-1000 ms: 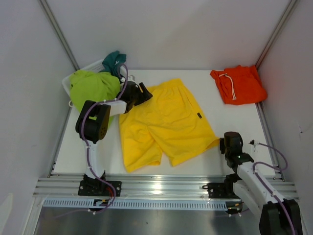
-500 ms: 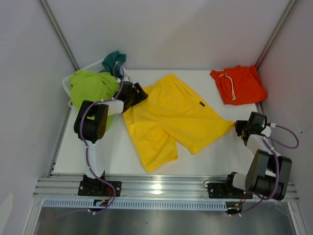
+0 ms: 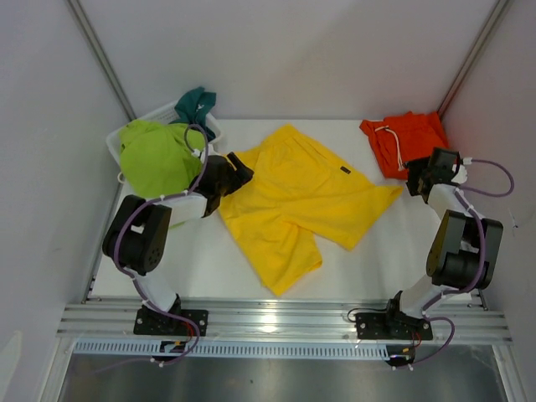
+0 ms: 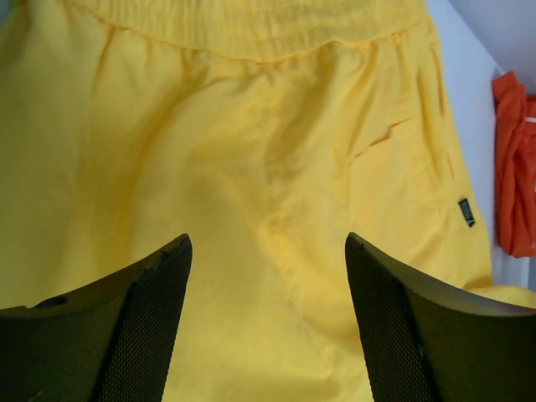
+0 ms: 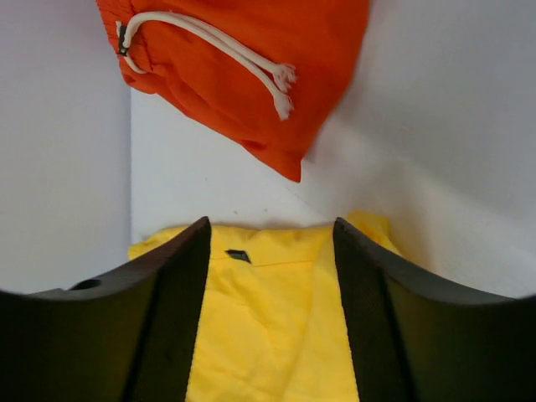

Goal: Fold and stack the shorts
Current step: Flatten the shorts out

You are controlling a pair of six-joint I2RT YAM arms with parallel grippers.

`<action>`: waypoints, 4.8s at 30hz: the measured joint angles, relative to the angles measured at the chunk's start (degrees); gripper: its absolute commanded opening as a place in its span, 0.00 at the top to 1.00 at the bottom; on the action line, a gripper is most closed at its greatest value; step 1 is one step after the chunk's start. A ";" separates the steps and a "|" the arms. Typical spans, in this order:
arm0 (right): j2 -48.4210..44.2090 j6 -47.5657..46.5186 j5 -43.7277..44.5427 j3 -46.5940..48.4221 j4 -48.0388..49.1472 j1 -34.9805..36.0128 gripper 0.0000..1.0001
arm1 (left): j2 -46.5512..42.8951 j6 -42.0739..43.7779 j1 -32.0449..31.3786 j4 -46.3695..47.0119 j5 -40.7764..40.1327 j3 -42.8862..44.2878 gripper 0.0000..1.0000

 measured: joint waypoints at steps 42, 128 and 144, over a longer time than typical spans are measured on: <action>16.94 -54.60 -4.46 20.98 -16.87 55.21 0.45 | 18.84 21.53 7.89 -30.99 -2.56 34.05 0.17; 9.70 -53.16 -6.10 3.85 -11.63 51.45 1.00 | 5.51 23.43 7.04 -38.82 -0.13 30.42 0.25; 6.14 -51.39 -4.74 -0.68 -11.28 51.32 1.00 | 9.94 20.26 6.73 -32.81 4.81 20.98 0.32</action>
